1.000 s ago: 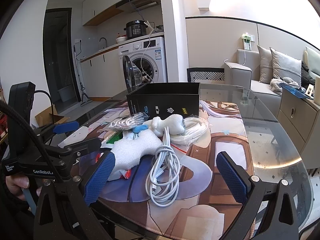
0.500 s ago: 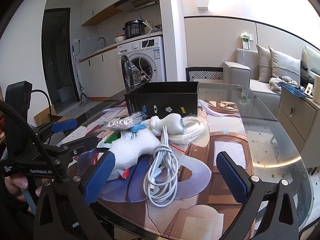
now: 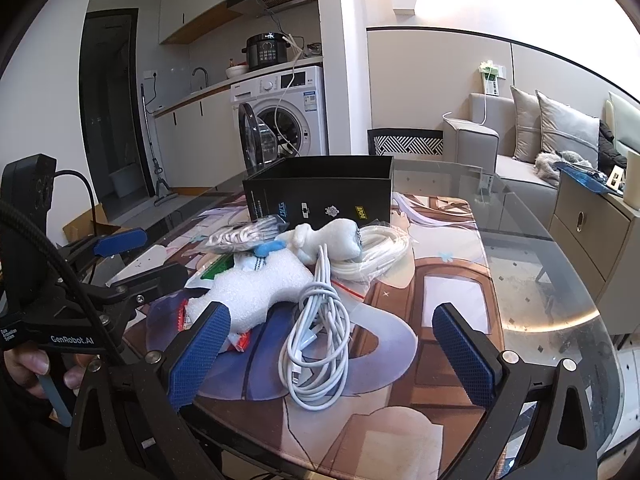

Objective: Organize soft objects

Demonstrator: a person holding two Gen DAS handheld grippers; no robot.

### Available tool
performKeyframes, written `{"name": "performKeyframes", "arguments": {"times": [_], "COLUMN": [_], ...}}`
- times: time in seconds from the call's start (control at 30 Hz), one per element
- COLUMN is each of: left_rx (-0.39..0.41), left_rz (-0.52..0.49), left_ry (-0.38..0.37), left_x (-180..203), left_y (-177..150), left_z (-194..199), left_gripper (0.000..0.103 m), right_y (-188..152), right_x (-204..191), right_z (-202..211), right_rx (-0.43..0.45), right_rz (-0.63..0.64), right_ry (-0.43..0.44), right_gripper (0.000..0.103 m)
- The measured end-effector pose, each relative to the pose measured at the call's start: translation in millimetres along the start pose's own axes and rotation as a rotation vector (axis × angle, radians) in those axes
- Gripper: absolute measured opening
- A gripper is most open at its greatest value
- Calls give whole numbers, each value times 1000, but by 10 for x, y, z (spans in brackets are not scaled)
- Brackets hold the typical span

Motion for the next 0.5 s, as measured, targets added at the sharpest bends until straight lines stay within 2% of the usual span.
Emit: {"name": "performKeyframes", "arguments": {"times": [0.5], "left_rx": [-1], "left_rz": [17], "left_ry": [-12], "left_x": [-53], "left_y": [-2], "left_z": [-54], "left_gripper": [103], "right_y": [-14], "right_x": [-20], "right_z": [-95], "right_rx": [-36], "right_rz": [11], "right_ry": [-15], "right_gripper": [103]}}
Point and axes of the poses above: each gripper's, at about its wrist camera, not at the fingertips, and z roughly against the way its jaws point, x to its right, y to its top, the point moved 9 cm from there along -z, roughly the way its jaws point, and after that the axes turned 6 degrees about -x, right-handed, at the moved point
